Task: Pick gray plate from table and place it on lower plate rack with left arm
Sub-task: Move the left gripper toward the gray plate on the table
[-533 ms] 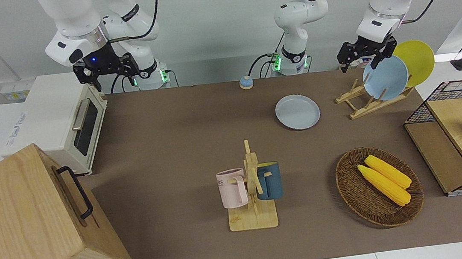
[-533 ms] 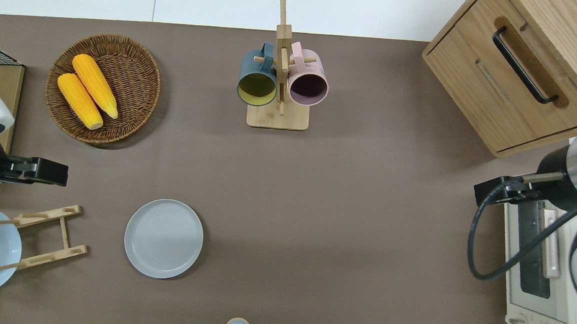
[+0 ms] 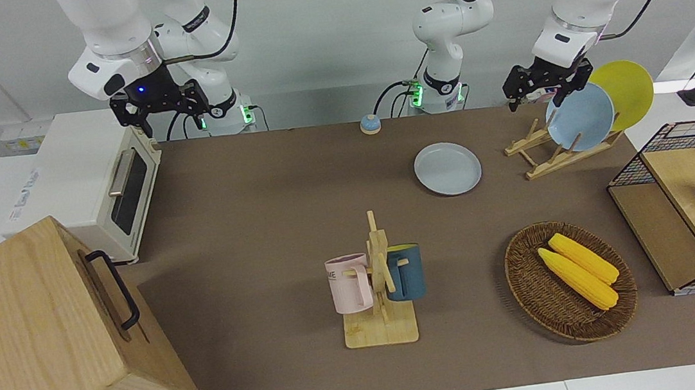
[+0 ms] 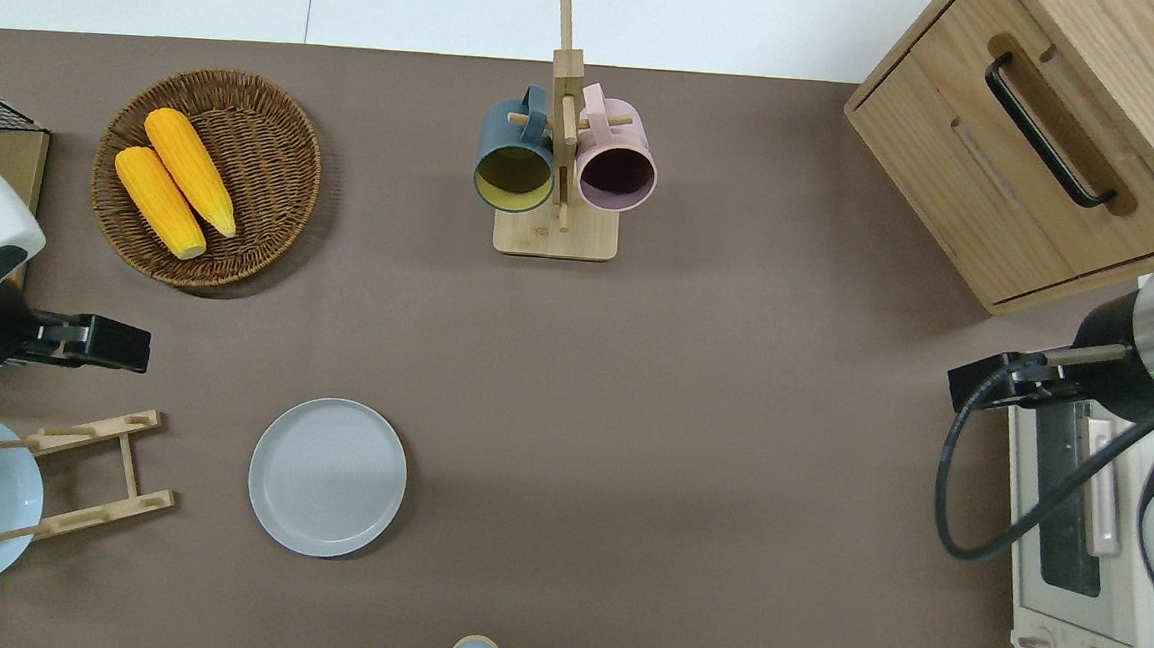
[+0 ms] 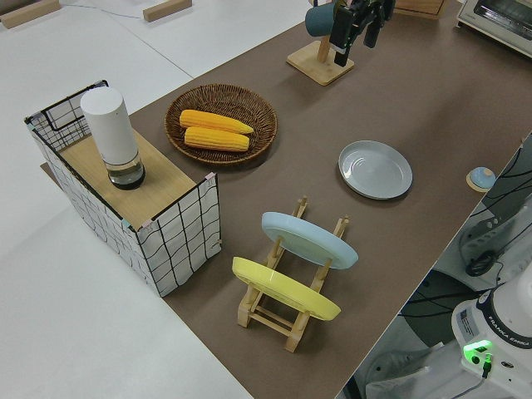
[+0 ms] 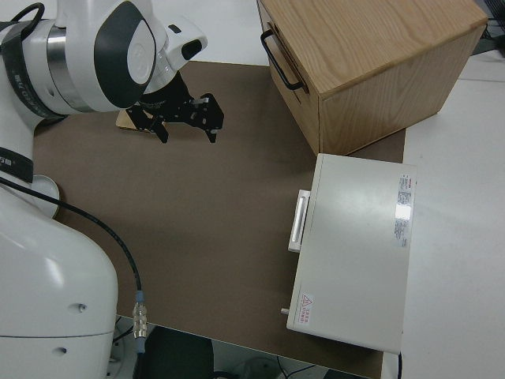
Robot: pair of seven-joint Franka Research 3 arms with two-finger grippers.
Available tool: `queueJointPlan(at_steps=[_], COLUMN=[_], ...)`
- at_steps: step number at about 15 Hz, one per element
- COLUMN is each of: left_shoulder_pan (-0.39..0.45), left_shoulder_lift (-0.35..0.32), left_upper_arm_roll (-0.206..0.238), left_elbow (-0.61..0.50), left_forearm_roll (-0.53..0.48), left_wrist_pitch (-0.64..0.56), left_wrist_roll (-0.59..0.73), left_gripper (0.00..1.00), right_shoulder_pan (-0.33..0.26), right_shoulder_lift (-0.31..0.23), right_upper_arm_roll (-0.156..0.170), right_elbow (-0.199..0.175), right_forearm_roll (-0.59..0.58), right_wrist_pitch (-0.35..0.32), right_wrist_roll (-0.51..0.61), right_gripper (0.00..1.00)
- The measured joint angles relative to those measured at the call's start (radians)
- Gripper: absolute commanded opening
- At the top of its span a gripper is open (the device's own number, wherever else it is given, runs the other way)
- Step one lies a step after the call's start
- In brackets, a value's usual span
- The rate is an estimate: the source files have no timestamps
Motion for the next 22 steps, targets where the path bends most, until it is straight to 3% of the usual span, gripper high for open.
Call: queueJointPlan(at_steps=[8, 13, 22], left_shoulder_pan=[0.000, 0.000, 0.001], left_shoulder_lift=[0.000, -0.039, -0.201], left_upper_arm_roll=[-0.001, -0.001, 0.006], left_elbow=[-0.031, -0.115, -0.471], left_forearm_roll=[-0.001, -0.018, -0.083], left_wrist_pitch=[-0.054, -0.043, 0.247], left_wrist_roll=[0.000, 0.000, 0.006], left_gripper=[0.99, 0.99, 0.99], right_shoulder_pan=[0.000, 0.000, 0.000], right_shoulder_lift=[0.000, 0.000, 0.000], right_upper_arm_roll=[0.000, 0.000, 0.000], right_elbow=[0.000, 0.000, 0.000], right_forearm_roll=[0.000, 0.000, 0.000], right_wrist_pitch=[0.000, 0.000, 0.000], right_wrist_roll=[0.000, 0.000, 0.000], right_gripper=[0.983, 0.983, 0.983])
